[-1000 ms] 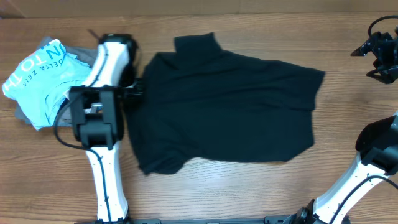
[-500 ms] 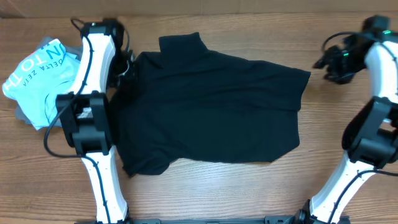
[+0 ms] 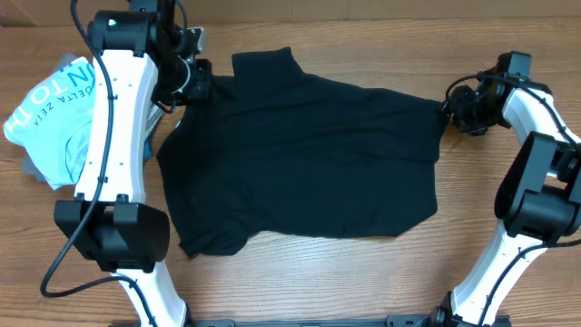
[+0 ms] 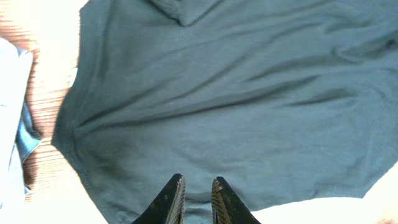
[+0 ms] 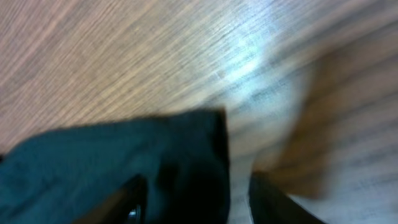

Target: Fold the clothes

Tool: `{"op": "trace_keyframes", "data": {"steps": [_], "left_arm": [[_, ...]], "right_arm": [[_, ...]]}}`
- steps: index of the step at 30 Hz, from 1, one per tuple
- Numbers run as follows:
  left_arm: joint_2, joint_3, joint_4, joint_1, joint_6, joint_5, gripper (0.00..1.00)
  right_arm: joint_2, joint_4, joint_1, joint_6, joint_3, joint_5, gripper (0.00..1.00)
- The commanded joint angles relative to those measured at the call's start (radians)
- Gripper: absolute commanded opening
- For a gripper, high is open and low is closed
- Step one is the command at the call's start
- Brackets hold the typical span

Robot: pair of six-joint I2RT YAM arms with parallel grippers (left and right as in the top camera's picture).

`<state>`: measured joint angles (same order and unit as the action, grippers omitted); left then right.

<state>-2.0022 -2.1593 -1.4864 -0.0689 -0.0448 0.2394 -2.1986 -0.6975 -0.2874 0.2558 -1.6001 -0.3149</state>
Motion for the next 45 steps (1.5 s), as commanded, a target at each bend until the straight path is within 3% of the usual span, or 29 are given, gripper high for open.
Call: {"op": "trace_keyframes", "data": {"steps": [1,4,8,13,15,17,19,21,27,29,31,35,41,45], "left_arm": [[0.028,-0.015,-0.005,-0.027,0.023,0.024,0.2],[0.028,-0.014,-0.023,-0.05,0.023,0.023,0.2],[0.028,-0.015,-0.042,-0.076,0.023,0.021,0.2],[0.028,-0.015,-0.058,-0.089,0.023,0.019,0.19],[0.028,-0.015,-0.057,-0.089,0.023,0.019,0.19],[0.028,-0.014,-0.055,-0.089,0.023,0.019,0.19],[0.028,-0.015,-0.055,-0.089,0.023,0.019,0.19],[0.028,-0.014,-0.055,-0.089,0.023,0.015,0.19],[0.028,-0.014,-0.055,-0.089,0.023,-0.005,0.2],[0.028,-0.015,-0.059,-0.089,0.023,-0.033,0.2],[0.029,-0.017,-0.066,-0.088,0.023,-0.055,0.2],[0.042,-0.035,-0.081,-0.087,0.023,-0.098,0.19],[0.119,-0.086,-0.135,-0.087,0.022,-0.143,0.21],[0.192,-0.086,-0.172,-0.087,-0.013,-0.177,0.27]], "right_arm": [[0.025,0.06,0.019,0.007,0.028,-0.007,0.46],[0.013,0.143,0.022,0.01,0.035,0.0,0.39],[0.005,0.291,0.019,0.054,0.034,-0.002,0.09],[0.017,0.398,-0.023,0.064,-0.035,-0.091,0.04],[0.019,0.4,-0.047,0.063,-0.085,-0.124,0.13],[0.02,0.4,-0.07,0.063,-0.129,-0.153,0.36],[0.02,0.395,-0.093,0.063,-0.171,-0.171,0.46],[0.024,0.362,-0.121,0.063,-0.205,-0.19,0.64],[0.031,0.004,-0.196,0.053,-0.274,-0.232,0.66],[0.033,-0.15,-0.22,-0.005,-0.28,-0.286,0.64],[0.035,-0.265,-0.237,-0.075,-0.28,-0.309,0.56],[0.082,-0.395,-0.247,-0.153,-0.28,-0.296,0.56],[0.318,-0.537,-0.247,-0.158,-0.28,-0.254,0.62],[0.497,-0.659,-0.246,-0.13,-0.28,-0.199,0.66]]}}
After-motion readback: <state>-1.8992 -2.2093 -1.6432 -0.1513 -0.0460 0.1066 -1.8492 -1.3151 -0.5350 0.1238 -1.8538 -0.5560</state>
